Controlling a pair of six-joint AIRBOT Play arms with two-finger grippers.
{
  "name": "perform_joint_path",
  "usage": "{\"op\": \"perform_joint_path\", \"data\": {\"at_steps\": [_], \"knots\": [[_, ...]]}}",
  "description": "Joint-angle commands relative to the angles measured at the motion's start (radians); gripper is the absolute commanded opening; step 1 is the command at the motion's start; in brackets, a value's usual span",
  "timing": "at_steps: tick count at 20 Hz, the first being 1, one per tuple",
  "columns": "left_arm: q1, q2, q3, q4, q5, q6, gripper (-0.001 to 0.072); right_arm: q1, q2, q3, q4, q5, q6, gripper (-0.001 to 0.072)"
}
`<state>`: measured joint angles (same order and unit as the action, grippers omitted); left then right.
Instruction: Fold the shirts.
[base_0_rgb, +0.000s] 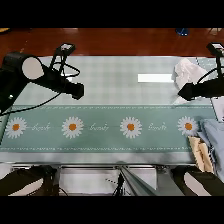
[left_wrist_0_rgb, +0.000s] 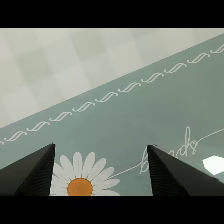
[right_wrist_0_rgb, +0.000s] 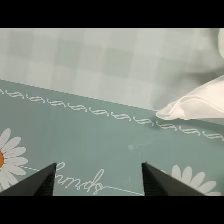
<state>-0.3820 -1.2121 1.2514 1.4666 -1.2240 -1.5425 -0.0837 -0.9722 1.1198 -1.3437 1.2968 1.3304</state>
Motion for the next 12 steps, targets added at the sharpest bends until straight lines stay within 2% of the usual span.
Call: {"op": "perform_joint_path", "data": {"at_steps": [1, 3, 7, 10, 11, 12], "knots": [[0.000, 0.000, 0.001, 0.000, 0.000, 0.000, 0.0709, 0.000, 0.000, 0.001, 0.000, 0.000, 0.000, 0.0593], [0.000, 0.000, 0.001, 0.000, 0.000, 0.000, 0.0709, 0.000, 0.000, 0.001, 0.002, -0.025, 0.000, 0.0593], [0.000, -0.006, 0.000, 0.000, 0.032, 0.000, 0.0708, 0.000, 0.000, 0.001, 0.057, -0.177, 0.000, 0.0592], [0.000, -0.019, 0.000, 0.000, 0.045, 0.006, 0.0708, -0.006, -0.007, 0.001, -0.013, -0.448, 0.022, 0.0558], [0.000, -0.025, 0.001, 0.002, 0.060, 0.029, 0.0708, -0.018, -0.016, 0.001, -0.094, -0.564, 0.092, 0.0510], [0.004, -0.029, 0.001, 0.002, 0.084, 0.061, 0.0708, -0.039, -0.032, 0.001, -0.182, -0.657, 0.178, 0.0507]]}}
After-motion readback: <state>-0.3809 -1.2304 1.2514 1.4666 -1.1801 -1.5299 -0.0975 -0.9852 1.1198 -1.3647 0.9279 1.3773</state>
